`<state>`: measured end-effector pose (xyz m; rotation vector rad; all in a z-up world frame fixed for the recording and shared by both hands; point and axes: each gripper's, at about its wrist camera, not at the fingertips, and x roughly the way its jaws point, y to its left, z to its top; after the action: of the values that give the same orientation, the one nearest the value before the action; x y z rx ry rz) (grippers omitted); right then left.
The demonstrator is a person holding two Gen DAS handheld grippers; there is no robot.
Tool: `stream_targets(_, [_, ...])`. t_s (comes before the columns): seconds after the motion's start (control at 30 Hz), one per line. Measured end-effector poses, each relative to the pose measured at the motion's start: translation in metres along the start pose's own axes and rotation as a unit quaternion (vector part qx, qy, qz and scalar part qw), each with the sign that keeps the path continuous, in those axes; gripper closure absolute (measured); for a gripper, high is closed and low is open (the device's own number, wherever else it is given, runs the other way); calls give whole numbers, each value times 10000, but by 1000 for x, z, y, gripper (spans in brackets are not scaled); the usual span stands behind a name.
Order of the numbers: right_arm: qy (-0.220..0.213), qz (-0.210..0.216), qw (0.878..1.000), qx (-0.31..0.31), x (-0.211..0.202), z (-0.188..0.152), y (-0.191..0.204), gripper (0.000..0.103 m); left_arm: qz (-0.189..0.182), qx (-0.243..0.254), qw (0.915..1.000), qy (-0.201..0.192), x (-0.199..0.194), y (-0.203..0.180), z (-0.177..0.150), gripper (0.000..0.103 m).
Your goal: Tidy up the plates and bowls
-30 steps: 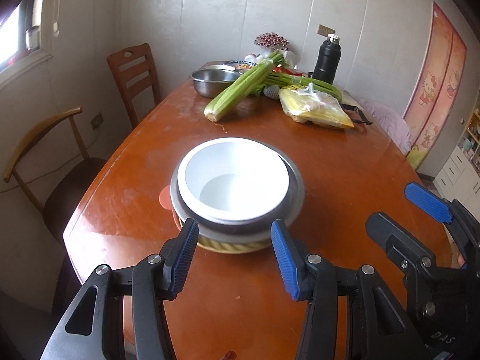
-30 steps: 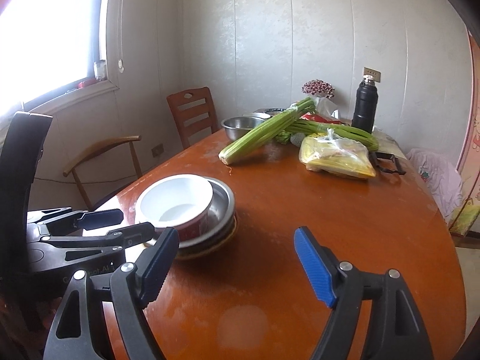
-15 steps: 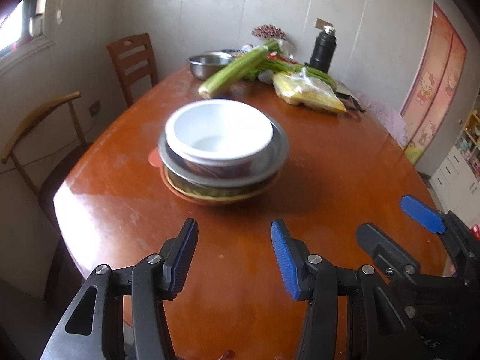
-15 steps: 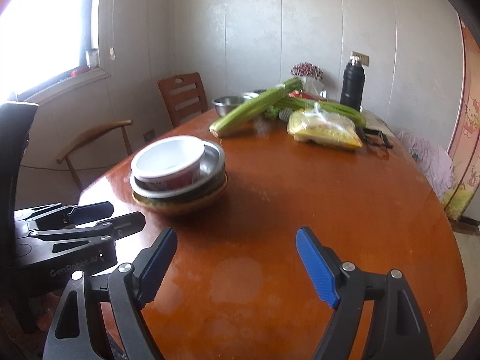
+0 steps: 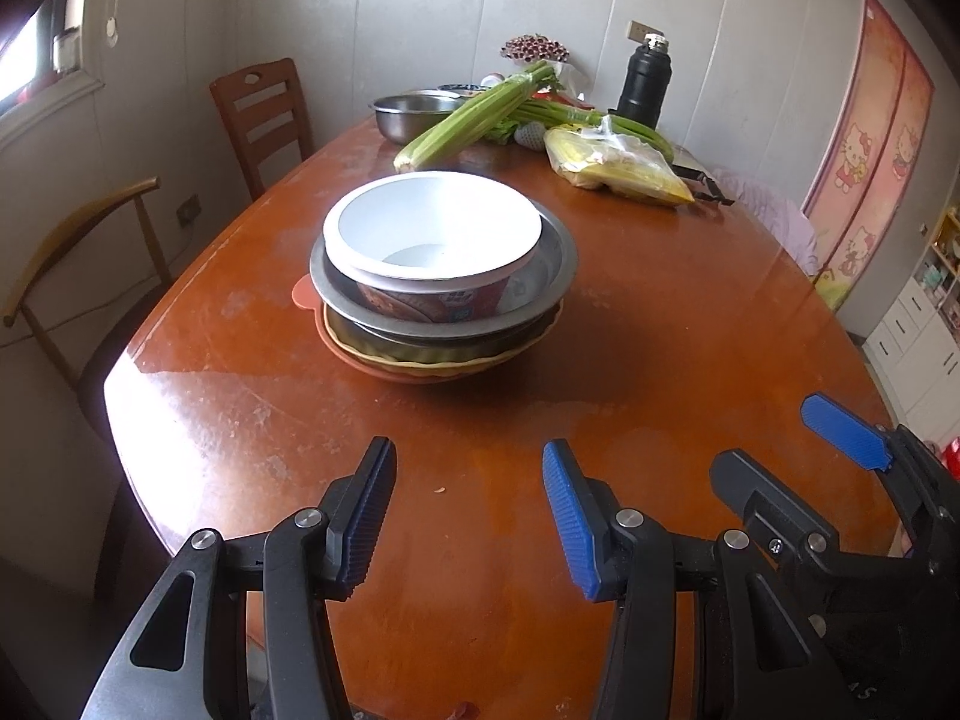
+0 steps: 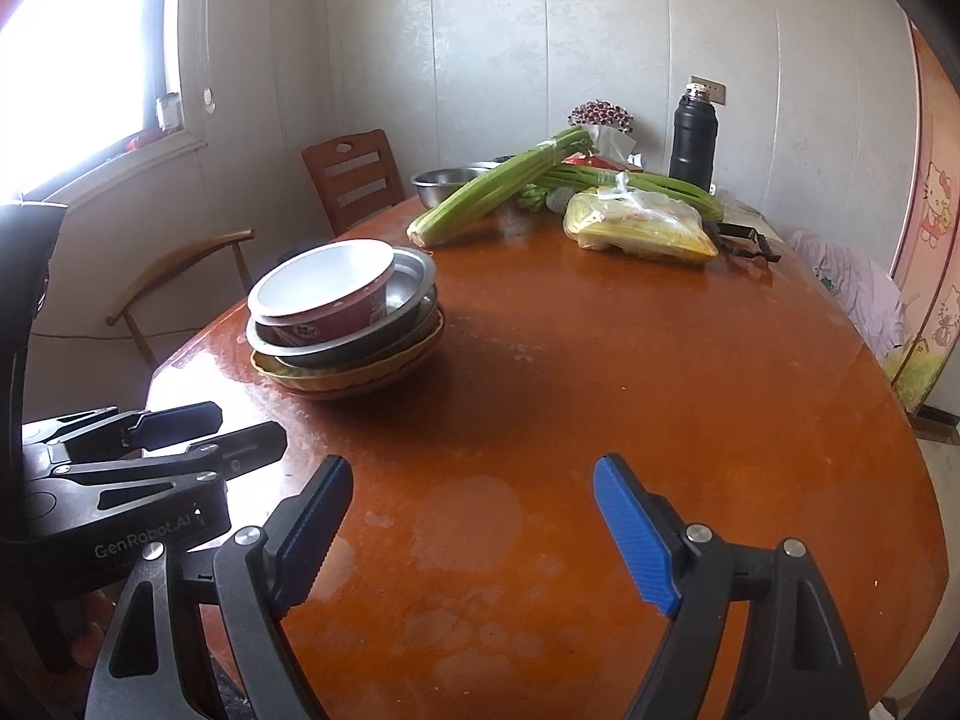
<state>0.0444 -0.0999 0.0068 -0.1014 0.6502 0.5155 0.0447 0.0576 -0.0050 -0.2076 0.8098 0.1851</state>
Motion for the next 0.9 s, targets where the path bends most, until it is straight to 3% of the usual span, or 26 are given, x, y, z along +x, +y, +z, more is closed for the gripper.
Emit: stream_targets(0.9, [40, -76, 10000, -18, -1, 0, 4, 21, 73, 82, 9999, 3, -2, -1, -1, 50])
